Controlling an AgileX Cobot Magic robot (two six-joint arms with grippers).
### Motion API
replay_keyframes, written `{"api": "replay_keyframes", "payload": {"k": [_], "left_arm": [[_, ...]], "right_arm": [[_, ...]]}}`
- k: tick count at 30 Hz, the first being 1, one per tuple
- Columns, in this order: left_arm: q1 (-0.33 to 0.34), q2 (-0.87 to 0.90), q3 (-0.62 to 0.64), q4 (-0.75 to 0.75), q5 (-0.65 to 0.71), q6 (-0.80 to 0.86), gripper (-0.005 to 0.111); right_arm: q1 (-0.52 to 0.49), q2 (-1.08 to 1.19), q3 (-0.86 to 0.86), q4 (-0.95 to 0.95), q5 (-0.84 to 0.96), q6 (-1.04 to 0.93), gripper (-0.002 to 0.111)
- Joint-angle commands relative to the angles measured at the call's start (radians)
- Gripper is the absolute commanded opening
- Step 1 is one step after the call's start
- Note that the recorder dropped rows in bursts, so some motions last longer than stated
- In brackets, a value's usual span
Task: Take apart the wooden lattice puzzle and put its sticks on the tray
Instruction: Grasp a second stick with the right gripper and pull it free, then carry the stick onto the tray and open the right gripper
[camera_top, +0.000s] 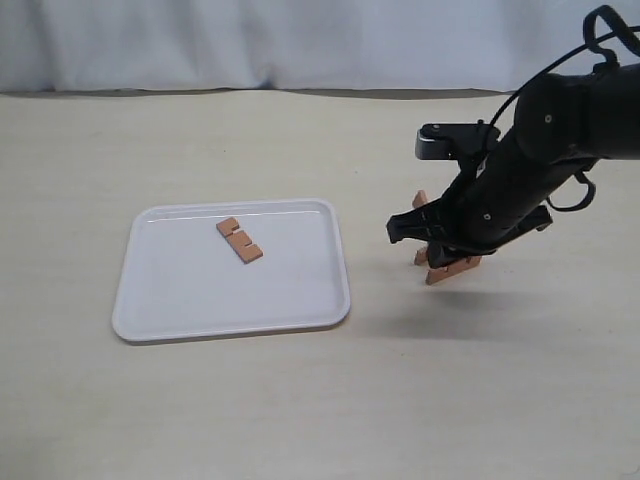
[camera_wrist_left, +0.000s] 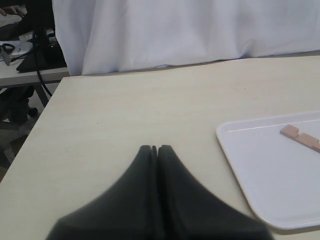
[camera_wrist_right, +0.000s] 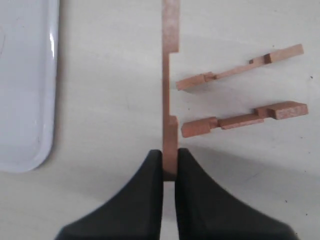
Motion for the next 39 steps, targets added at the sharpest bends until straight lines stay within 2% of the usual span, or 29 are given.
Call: {"api": "replay_keyframes", "payload": {"k": [1,6,12,17,24,29,34,39], "left_arm": [[-0.002,-0.002,0.002,0.003,-0.01,0.001,0.0],[-0.002,-0.002,0.002,0.003,-0.01,0.001,0.0],[-0.002,-0.002,0.002,0.003,-0.01,0.001,0.0],[-0.002,-0.002,0.002,0.003,-0.01,0.001,0.0],[-0.002,-0.002,0.002,0.003,-0.01,0.001,0.0],[-0.002,-0.002,0.002,0.003,-0.01,0.001,0.0],[-0.002,-0.002,0.002,0.003,-0.01,0.001,0.0],[-0.002,-0.002,0.002,0.003,-0.01,0.001,0.0]], "right_arm": [[-0.004,-0.009,0.0,0.054,-0.015,-0.006,0.005],[-0.004,-0.009,0.0,0.184,-0.065,-0.006,0.005],[-0.004,-0.009,0.0,0.217,-0.099,-0.006,0.005],[-0.004,-0.009,0.0,0.453,-0.149,-0.023,0.005],[0.007,-0.005,0.0,0.781,-0.174,-0.274,0.005],[0.097,0.011,0.0,0.799,-0.259,-0.372,0.005],[0.297,0.072,0.0,0.799,-0.544,-0.514,0.005],[0.392,0.156,-0.05,0.799,-0.559,-0.663,0.005]]}}
